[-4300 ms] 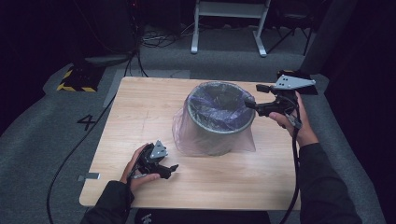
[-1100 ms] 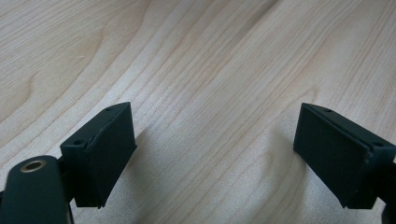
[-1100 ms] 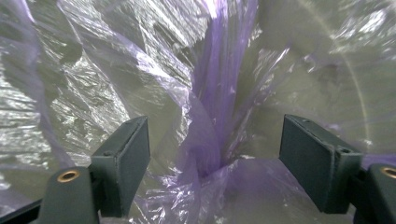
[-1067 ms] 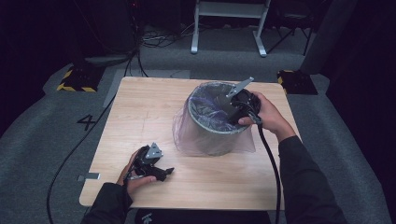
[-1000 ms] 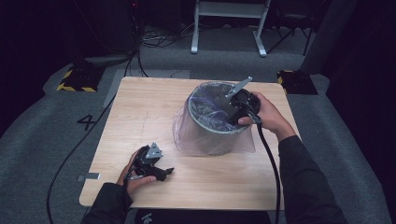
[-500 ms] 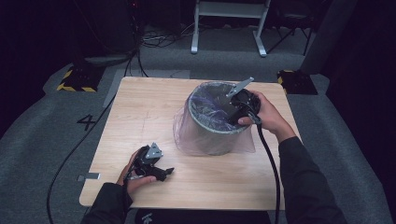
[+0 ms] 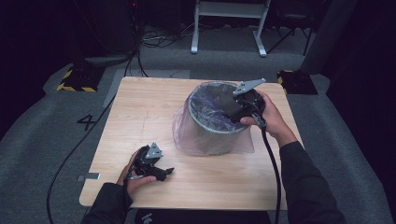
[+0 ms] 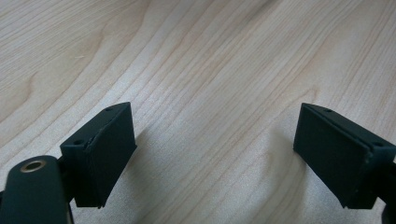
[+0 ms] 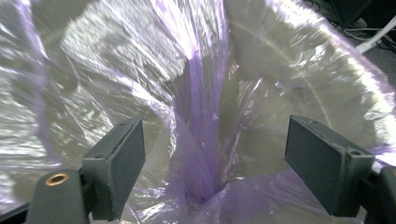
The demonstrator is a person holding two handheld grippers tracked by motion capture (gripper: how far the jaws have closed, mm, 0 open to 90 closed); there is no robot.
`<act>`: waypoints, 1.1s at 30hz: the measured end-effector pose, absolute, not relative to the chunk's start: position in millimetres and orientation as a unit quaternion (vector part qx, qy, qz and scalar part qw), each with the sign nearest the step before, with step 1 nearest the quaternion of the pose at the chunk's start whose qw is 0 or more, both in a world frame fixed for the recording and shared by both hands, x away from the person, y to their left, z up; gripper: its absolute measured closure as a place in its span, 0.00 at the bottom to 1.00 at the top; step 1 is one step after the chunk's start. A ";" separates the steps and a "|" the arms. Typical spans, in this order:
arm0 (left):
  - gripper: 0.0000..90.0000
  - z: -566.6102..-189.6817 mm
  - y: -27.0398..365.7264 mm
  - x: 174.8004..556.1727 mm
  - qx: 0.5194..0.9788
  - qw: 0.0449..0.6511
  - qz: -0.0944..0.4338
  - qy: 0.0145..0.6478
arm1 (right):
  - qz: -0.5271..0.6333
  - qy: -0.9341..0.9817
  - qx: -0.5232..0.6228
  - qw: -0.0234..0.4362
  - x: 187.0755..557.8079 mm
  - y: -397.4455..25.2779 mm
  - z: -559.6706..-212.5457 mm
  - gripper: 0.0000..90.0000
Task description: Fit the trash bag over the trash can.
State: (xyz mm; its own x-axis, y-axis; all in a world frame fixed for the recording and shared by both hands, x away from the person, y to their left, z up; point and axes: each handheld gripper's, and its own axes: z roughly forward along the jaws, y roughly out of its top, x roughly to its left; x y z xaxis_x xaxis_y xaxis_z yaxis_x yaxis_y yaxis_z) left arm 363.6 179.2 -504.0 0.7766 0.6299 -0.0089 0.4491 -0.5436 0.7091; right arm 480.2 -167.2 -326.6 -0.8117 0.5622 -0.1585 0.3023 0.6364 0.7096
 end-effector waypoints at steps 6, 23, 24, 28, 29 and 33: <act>0.14 -504.0 179.2 363.6 0.870 0.363 0.124 0.310 | 0.382 0.870 0.246 0.191 474.1 -173.1 -319.5 0.22; 0.14 -504.0 179.2 363.6 0.870 0.363 0.125 0.310 | 0.433 0.844 0.234 0.215 450.3 -193.6 -310.2 0.21; 0.14 -504.1 179.2 363.6 0.870 0.363 0.124 0.310 | 0.435 0.842 0.234 0.216 448.3 -195.6 -310.0 0.21; 0.14 -504.0 179.2 363.6 0.870 0.363 0.125 0.310 | 0.437 0.841 0.235 0.217 443.3 -201.9 -310.8 0.21; 0.14 -504.0 179.2 363.6 0.870 0.363 0.124 0.310 | 0.437 0.840 0.235 0.219 441.8 -203.7 -311.3 0.21; 0.14 -504.1 179.2 363.6 0.870 0.363 0.125 0.310 | 0.441 0.839 0.235 0.216 436.1 -212.2 -313.1 0.21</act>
